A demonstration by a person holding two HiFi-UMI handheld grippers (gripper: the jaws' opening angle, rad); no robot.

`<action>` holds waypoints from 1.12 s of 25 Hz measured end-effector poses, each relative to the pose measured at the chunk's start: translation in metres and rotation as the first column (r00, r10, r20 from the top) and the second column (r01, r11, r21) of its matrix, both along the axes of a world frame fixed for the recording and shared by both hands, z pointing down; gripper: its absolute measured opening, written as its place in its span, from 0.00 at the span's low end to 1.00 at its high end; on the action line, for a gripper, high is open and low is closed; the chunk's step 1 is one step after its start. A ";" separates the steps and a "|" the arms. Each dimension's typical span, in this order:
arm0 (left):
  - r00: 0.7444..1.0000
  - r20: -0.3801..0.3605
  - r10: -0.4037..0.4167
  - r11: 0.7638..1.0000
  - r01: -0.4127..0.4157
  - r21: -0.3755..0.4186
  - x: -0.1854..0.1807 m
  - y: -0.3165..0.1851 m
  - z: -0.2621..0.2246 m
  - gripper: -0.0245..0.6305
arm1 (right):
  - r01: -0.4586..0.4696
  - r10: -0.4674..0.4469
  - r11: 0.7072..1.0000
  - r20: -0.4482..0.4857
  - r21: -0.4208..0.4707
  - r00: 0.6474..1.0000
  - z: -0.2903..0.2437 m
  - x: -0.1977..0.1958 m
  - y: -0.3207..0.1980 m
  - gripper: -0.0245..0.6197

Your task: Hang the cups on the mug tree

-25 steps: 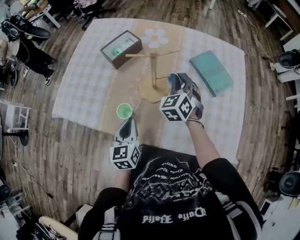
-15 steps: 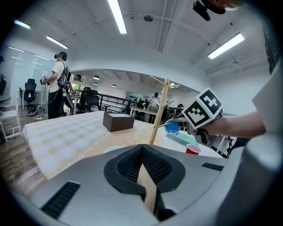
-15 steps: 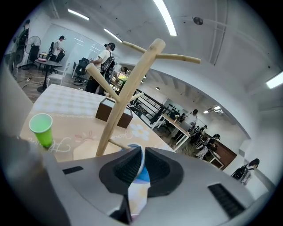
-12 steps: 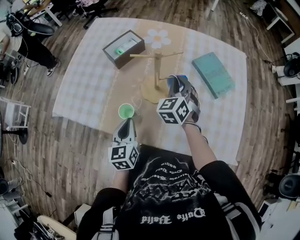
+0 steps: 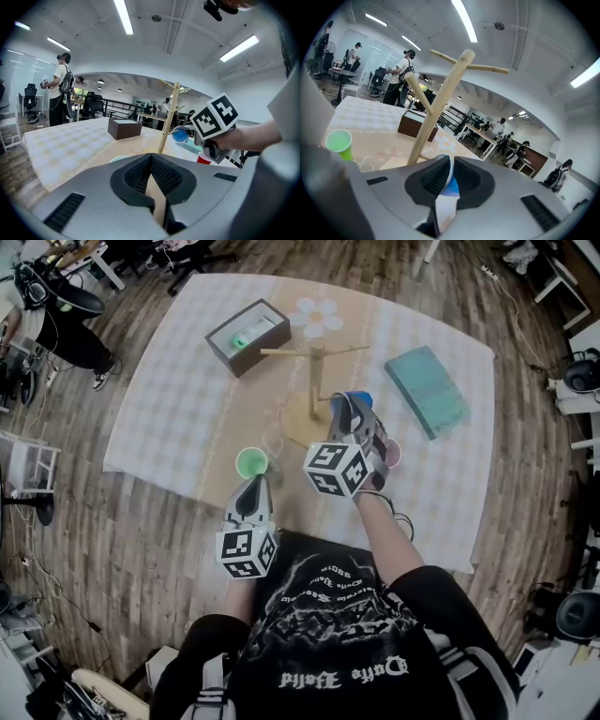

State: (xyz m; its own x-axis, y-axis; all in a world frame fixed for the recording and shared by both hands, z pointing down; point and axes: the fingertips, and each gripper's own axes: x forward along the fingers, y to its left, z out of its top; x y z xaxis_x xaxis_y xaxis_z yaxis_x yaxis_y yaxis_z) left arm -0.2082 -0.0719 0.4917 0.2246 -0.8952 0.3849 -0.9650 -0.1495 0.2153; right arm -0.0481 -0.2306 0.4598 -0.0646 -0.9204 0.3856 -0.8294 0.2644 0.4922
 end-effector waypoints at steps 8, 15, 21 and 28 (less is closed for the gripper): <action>1.000 0.007 -0.005 1.000 0.005 -0.008 -0.004 0.000 0.001 0.07 | -0.010 0.008 0.999 0.029 0.046 1.000 -0.001 -0.009 0.001 0.11; 1.000 0.010 -0.008 1.000 0.009 -0.013 -0.004 -0.001 0.002 0.07 | -0.002 0.000 0.997 0.021 0.081 1.000 -0.001 -0.013 0.003 0.11; 1.000 0.015 -0.004 1.000 0.004 -0.011 -0.003 -0.002 0.002 0.07 | 0.018 -0.019 0.995 0.005 0.099 1.000 0.003 -0.018 0.008 0.12; 1.000 0.017 -0.003 1.000 0.004 -0.013 -0.003 -0.004 0.003 0.07 | 0.017 -0.021 0.994 0.030 0.111 0.999 0.003 -0.021 0.011 0.12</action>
State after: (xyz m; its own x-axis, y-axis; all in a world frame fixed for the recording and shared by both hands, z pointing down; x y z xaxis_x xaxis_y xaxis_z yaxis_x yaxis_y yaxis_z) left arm -0.2110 -0.0755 0.4947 0.2149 -0.8909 0.4001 -0.9691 -0.1435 0.2008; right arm -0.0695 -0.2200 0.4632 -0.0928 -0.9557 0.2793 -0.8403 0.2257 0.4929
